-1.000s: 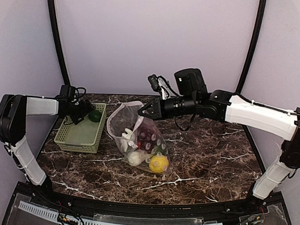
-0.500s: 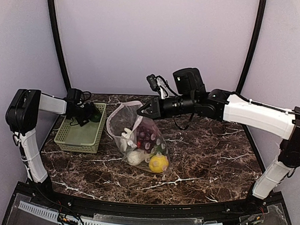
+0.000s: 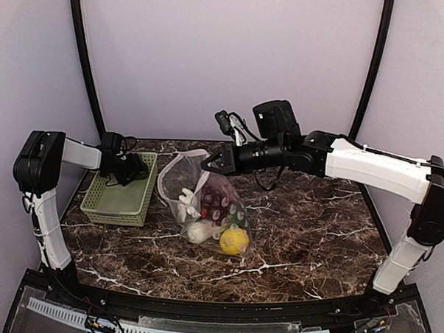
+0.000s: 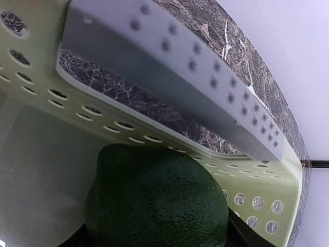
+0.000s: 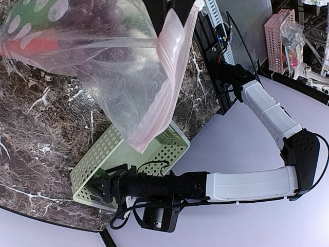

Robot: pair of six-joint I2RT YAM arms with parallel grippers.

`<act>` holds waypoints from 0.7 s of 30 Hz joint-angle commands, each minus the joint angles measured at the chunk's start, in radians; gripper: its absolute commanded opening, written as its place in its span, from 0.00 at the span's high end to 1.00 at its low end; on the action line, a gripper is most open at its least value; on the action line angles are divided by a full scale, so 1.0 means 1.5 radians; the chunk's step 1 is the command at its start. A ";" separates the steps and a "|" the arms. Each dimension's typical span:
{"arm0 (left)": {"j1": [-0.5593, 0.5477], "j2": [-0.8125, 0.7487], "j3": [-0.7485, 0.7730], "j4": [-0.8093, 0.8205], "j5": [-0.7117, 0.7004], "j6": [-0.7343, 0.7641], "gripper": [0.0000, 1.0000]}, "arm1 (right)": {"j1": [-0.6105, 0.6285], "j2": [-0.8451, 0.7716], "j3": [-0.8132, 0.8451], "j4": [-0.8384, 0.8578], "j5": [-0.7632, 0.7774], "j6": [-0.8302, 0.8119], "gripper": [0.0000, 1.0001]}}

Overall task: Place the food in the zip-top bag and seal the zipper
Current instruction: Pick up the fake vegetable from the bin.

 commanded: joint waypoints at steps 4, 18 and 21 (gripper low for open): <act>0.004 0.002 0.012 0.002 0.006 0.008 0.36 | -0.008 0.005 0.026 0.023 -0.011 0.000 1.00; 0.004 -0.258 -0.092 -0.015 -0.018 0.088 0.37 | -0.009 -0.006 0.022 0.022 -0.007 -0.003 1.00; 0.003 -0.370 -0.140 -0.023 0.014 0.110 0.37 | -0.010 -0.009 0.020 0.023 -0.008 -0.005 1.00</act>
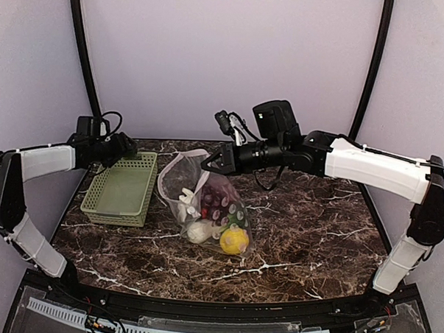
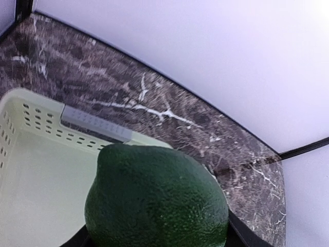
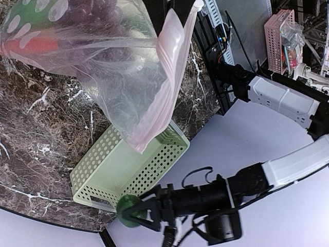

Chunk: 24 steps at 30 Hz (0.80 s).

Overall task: Place the food in the zip-top bag and seal the zipper
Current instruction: Pick up the fake vegetable from the bin, then place the fake vegetable in the zipper food storage bag.

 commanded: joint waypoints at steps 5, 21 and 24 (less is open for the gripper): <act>-0.041 -0.290 -0.081 -0.038 0.132 0.102 0.37 | -0.009 -0.020 0.017 0.022 -0.003 -0.009 1.00; -0.365 -0.381 -0.086 -0.110 0.214 0.082 0.37 | -0.008 -0.045 0.004 0.022 -0.002 -0.017 1.00; -0.408 -0.348 -0.071 -0.129 0.194 0.091 0.37 | -0.008 -0.049 0.003 0.021 -0.003 -0.017 1.00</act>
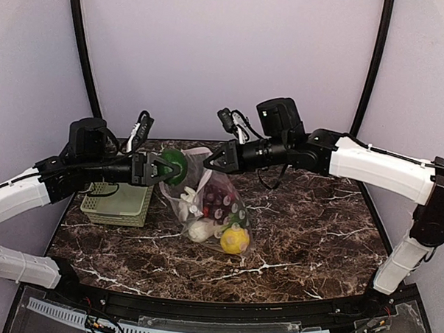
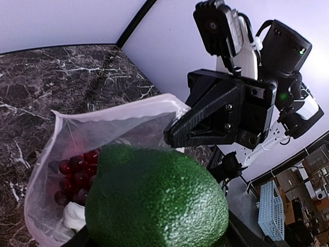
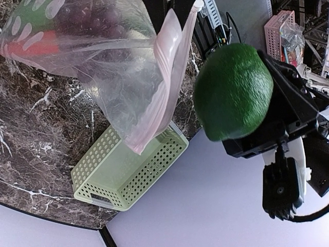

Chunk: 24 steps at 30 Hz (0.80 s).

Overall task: Place the food in the zip-top bag and seal the zipper
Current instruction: Place the fake vegetable in the zipper food storage bag.

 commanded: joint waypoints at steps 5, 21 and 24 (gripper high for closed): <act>-0.067 0.075 0.046 -0.063 -0.045 0.010 0.37 | -0.006 -0.039 -0.003 0.032 -0.007 -0.007 1.00; -0.069 0.191 0.122 -0.099 -0.127 -0.023 0.32 | 0.002 -0.035 -0.003 0.036 -0.010 -0.001 1.00; -0.069 0.190 0.127 -0.097 -0.125 -0.018 0.28 | 0.002 -0.035 -0.004 0.037 -0.005 0.001 1.00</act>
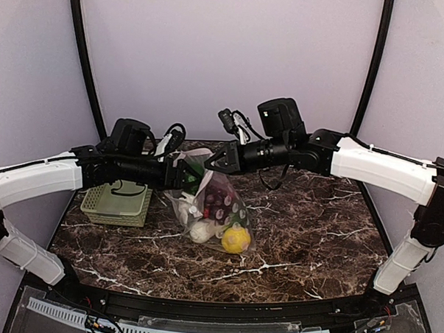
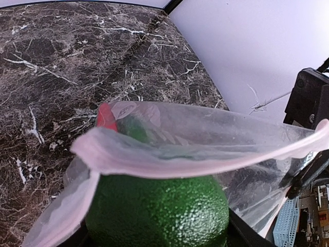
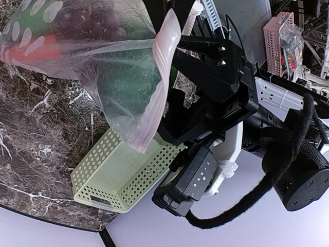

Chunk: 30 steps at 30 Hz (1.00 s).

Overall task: Place the food in the zip-top bag and seal the zipper
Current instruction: Place the fake vegetable in the zipper food storage bag.

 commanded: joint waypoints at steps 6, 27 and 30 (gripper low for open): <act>-0.003 -0.030 0.040 -0.036 0.011 0.015 0.11 | 0.003 -0.032 -0.003 0.045 0.007 0.002 1.00; 0.061 -0.211 -0.044 -0.219 -0.061 -0.035 0.32 | 0.002 -0.032 0.001 0.041 0.011 -0.001 1.00; 0.068 -0.206 -0.063 -0.181 -0.040 -0.050 0.33 | 0.002 -0.033 0.001 0.039 0.011 -0.001 1.00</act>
